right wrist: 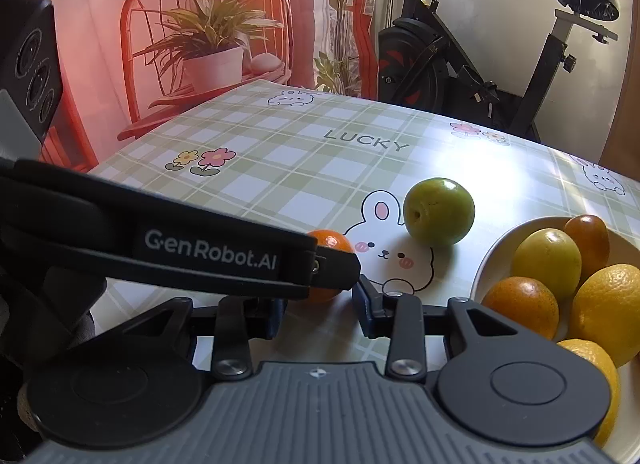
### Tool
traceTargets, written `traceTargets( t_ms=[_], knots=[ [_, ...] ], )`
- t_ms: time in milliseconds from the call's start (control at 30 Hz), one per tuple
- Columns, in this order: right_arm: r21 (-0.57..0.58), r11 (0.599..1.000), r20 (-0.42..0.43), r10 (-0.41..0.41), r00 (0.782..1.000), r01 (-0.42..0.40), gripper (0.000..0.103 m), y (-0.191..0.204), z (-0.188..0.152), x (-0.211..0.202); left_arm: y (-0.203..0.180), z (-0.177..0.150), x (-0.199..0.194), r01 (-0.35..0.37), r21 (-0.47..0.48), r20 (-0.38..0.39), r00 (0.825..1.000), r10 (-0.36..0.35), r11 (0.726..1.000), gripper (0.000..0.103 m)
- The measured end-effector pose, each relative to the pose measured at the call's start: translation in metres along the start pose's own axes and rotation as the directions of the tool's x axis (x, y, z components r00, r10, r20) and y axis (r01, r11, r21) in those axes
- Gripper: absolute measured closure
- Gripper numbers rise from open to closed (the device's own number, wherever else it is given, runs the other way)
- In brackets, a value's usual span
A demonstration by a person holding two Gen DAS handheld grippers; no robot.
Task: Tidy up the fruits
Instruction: 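Close the left gripper around the second orange and lift it, then carry the second orange onto the plate with the left gripper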
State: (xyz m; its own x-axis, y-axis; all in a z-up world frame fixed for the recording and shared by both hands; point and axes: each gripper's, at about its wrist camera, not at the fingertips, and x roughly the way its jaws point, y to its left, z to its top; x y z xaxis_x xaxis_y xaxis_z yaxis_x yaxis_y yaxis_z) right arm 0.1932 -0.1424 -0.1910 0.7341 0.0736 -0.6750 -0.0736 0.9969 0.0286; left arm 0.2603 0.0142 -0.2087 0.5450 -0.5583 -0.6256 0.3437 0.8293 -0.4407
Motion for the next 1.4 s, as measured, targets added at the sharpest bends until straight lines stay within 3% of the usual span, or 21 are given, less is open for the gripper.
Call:
traceTargets(
  t_ms=[333, 767, 1400],
  knots=[
    [0.033, 0.999, 0.020, 0.017, 1.000, -0.018, 0.067, -0.005, -0.002, -0.005, -0.013, 0.000, -0.005, -0.023, 0.035, 0.027, 0.999, 0.022, 0.999, 0.065],
    [0.055, 0.998, 0.137, 0.030, 0.990, -0.037, 0.067, -0.007, -0.003, -0.047, -0.060, 0.005, -0.032, -0.055, 0.141, 0.078, 0.996, 0.045, 0.988, 0.064],
    [0.162, 0.986, 0.291, -0.091, 0.953, 0.044, 0.067, -0.064, -0.035, -0.122, -0.158, -0.019, -0.018, -0.012, 0.324, 0.065, 0.998, -0.010, 0.946, 0.064]
  ],
)
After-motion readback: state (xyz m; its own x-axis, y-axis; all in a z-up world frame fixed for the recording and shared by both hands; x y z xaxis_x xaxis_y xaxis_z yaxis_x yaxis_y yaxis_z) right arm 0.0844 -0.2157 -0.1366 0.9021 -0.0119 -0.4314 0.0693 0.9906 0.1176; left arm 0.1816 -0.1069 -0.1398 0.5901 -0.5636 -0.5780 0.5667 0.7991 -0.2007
